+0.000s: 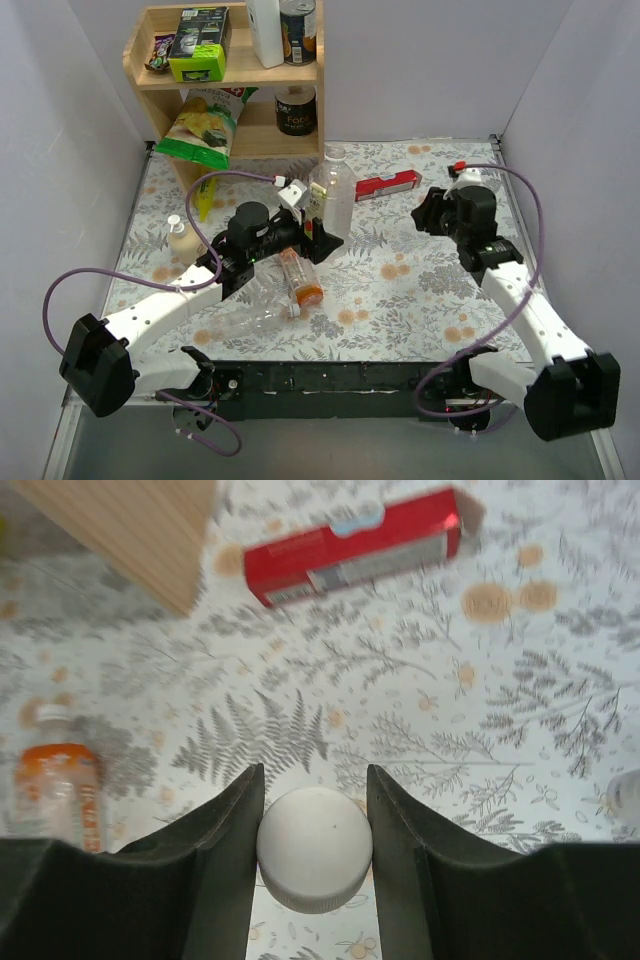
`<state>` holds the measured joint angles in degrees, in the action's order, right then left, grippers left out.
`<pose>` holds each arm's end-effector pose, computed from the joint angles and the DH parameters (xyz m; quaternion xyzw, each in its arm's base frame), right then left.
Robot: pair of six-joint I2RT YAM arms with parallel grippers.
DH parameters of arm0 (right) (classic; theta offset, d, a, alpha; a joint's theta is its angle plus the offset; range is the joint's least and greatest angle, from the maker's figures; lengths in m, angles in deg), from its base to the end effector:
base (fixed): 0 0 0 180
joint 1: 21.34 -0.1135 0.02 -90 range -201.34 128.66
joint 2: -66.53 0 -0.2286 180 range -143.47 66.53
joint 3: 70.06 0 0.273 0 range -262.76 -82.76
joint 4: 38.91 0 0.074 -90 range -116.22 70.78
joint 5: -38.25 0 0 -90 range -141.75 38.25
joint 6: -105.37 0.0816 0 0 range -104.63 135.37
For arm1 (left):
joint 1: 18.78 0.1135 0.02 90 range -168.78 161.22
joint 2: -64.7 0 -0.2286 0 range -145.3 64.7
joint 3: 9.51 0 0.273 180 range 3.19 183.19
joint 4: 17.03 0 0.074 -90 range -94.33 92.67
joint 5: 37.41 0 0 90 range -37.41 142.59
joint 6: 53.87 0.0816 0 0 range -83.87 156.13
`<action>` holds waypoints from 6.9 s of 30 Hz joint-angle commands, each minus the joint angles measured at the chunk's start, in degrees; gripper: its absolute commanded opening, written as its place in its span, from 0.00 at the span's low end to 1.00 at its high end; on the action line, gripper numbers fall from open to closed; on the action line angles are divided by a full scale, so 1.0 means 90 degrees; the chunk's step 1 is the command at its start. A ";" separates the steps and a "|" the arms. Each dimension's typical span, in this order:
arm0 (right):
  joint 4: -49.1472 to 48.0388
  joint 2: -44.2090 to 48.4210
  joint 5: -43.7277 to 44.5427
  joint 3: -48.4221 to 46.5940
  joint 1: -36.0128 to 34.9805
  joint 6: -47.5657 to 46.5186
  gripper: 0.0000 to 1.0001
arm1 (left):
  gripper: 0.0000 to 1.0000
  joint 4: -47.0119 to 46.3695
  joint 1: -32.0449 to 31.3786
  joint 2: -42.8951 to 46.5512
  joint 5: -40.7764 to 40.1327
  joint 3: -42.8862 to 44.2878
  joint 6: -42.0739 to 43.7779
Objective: Unscrew the bottle caps
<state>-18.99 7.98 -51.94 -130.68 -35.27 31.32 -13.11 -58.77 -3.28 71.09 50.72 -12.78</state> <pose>0.3121 0.0777 0.2707 0.0133 0.8081 0.1531 0.5686 0.2539 -0.2467 0.2580 0.0417 0.7708 -0.5255 0.3577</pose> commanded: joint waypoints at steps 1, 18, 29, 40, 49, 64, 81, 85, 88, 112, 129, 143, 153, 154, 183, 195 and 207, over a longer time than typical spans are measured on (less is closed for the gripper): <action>-0.0734 -0.0818 0.0616 0.0470 0.0015 0.0074 0.01 | 0.24 0.0057 -0.0020 0.0132 -0.0396 0.0071 0.0180; -0.1858 -0.4021 0.2217 -0.0270 0.0015 0.0679 0.01 | 0.24 0.0038 -0.0020 0.0122 -0.0288 0.0061 0.0209; -0.1164 -0.5428 0.2969 -0.1511 0.0015 0.0787 0.16 | 0.24 0.0038 -0.0020 0.0152 -0.0317 0.0061 0.0258; -0.1106 -0.5507 0.2736 -0.1687 0.0103 0.0612 0.59 | 0.24 0.0047 -0.0020 0.0074 -0.0269 0.0061 0.0287; -0.0812 -0.5167 0.2316 -0.1795 0.0161 0.0396 0.68 | 0.24 0.0038 -0.0020 0.0044 -0.0210 0.0041 0.0336; 0.0157 -0.1016 -0.2985 -0.1980 0.0152 0.0520 0.68 | 0.24 0.0242 -0.0166 -0.0317 0.0512 0.0188 0.0697; 0.0554 -0.1346 -0.3370 -0.3074 -0.1136 0.0758 0.66 | 0.24 0.0497 -0.0528 -0.0463 0.0317 0.0305 0.0844; 0.0740 -0.1386 -0.3085 -0.3045 -0.1225 0.0602 0.64 | 0.24 0.0497 -0.0557 -0.0444 0.0278 0.0305 0.0854; 0.0847 -0.1396 -0.2920 -0.3045 -0.1245 0.0475 0.62 | 0.24 0.0497 -0.0567 -0.0434 0.0268 0.0295 0.0863; 0.0272 -0.1230 -0.3075 -0.2586 -0.1255 0.0767 0.60 | 0.24 0.0506 -0.0674 -0.0473 0.0200 0.0305 0.0834; 0.0048 -0.0566 0.0624 -0.2039 -0.1245 -0.0814 0.01 | 0.98 0.0506 -0.0499 -0.0931 0.0209 0.0451 0.0034; -0.3145 -0.0780 0.1193 -0.0252 -0.1157 -0.2230 0.01 | 0.98 0.0936 0.0077 -0.1694 -0.0093 0.0852 -0.0718; -0.4045 -0.1405 0.1251 0.0100 -0.1167 -0.2435 0.01 | 0.98 0.0936 0.0185 -0.1733 -0.0220 0.0842 -0.0718; -0.4074 -0.1463 0.1232 0.0081 -0.1167 -0.2474 0.01 | 0.98 0.1110 0.0185 -0.1733 -0.0239 0.0852 -0.0709; -0.2649 -0.1474 0.1085 -0.0456 -0.1167 -0.2016 0.84 | 0.98 0.2546 0.0185 -0.1685 -0.2719 0.1486 -0.1109; -0.1917 -0.0840 0.0949 -0.0886 -0.1167 -0.1859 0.88 | 0.98 0.3543 0.0195 -0.1616 -0.3120 0.1038 -0.2641; -0.1447 0.0196 0.0265 -0.1043 -0.1167 -0.1820 0.88 | 0.98 0.3329 0.0185 -0.2006 -0.3170 0.0491 -0.3043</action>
<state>-32.48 7.35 -46.61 -137.35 -45.83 14.51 18.67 -57.22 -20.22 43.36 56.71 -38.77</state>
